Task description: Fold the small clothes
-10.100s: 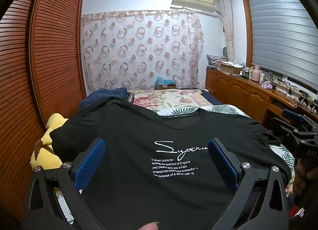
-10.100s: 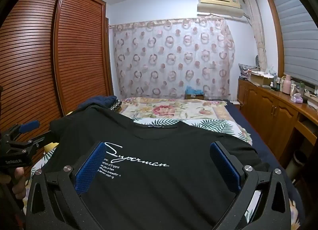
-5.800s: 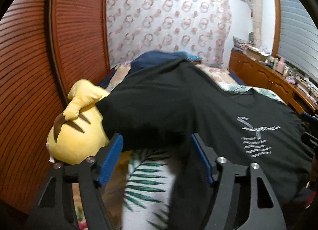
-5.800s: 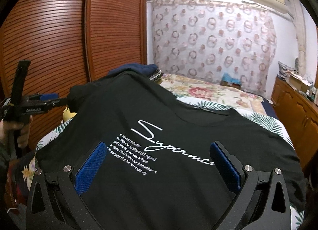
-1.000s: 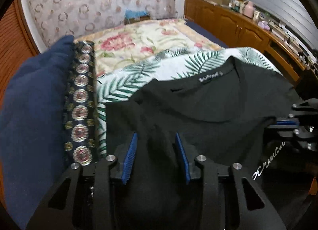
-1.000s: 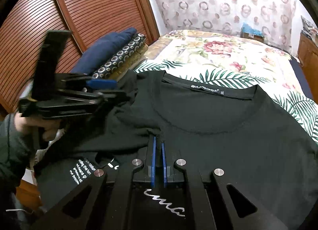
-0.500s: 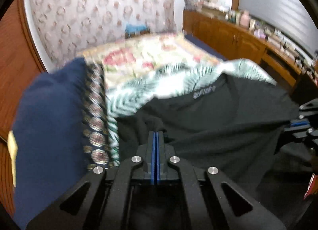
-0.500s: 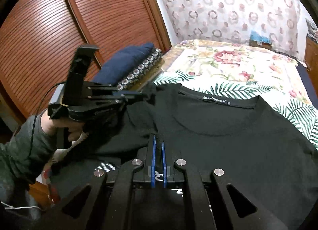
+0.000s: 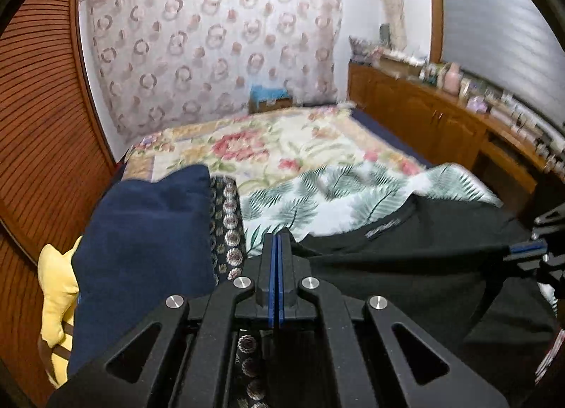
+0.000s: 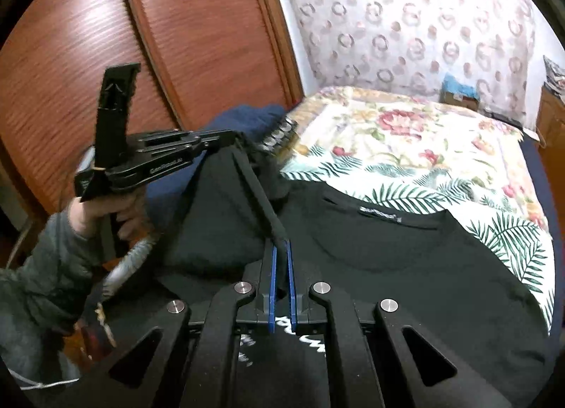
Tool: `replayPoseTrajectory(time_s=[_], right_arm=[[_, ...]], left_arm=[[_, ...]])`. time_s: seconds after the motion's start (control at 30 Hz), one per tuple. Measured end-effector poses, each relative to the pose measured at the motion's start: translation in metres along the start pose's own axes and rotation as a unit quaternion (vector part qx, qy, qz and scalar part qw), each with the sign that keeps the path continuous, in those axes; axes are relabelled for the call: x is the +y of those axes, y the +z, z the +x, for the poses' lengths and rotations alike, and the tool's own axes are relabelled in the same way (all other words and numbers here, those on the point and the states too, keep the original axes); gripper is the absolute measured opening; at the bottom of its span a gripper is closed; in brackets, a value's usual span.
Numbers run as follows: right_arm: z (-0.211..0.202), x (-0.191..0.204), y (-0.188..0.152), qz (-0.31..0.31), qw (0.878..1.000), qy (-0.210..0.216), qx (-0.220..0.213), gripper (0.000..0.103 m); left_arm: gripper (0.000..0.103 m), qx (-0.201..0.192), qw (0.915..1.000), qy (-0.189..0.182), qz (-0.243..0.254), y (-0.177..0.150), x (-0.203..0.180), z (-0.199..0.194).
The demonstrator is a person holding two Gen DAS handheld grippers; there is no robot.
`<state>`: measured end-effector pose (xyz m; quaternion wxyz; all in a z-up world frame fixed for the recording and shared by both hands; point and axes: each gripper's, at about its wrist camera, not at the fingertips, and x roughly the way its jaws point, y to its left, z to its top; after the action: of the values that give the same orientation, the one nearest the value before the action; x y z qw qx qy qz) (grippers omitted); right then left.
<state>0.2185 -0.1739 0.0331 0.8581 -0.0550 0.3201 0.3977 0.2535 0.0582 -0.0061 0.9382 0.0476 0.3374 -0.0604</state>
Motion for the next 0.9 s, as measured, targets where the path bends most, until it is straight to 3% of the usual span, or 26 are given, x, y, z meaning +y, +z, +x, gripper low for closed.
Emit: replayPoseTrajectory(time_s=[0.2,0.37,0.47,0.73,0.83,0.9], right_arm=[[0.061,-0.027,-0.002,0.029,0.998,-0.01,0.052,0.006],[0.086,-0.041,0.0,0.044,0.996,-0.028,0.068,0.04],[0.091,-0.041,0.003,0.044,0.996,-0.037,0.062,0.051],[0.107,-0.042,-0.016,0.015,0.992,-0.1,0.077,0.051],[0.115,-0.045,-0.021,0.011,0.989,-0.118,0.086,0.051],[0.12,-0.044,-0.023,0.005,0.989,-0.125,0.084,0.051]], left_arm=[[0.001,0.014,0.9996,0.023,-0.005,-0.008,0.003,0.012],[0.001,0.0,0.9989,0.047,-0.007,-0.005,0.009,0.002],[0.001,-0.001,0.9983,0.057,-0.011,-0.005,0.014,0.002],[0.001,-0.007,0.9975,0.064,-0.028,-0.011,0.022,0.0],[0.002,-0.013,0.9979,0.051,-0.037,-0.012,0.023,-0.006],[0.011,-0.018,0.998,0.045,-0.04,-0.013,0.023,-0.011]])
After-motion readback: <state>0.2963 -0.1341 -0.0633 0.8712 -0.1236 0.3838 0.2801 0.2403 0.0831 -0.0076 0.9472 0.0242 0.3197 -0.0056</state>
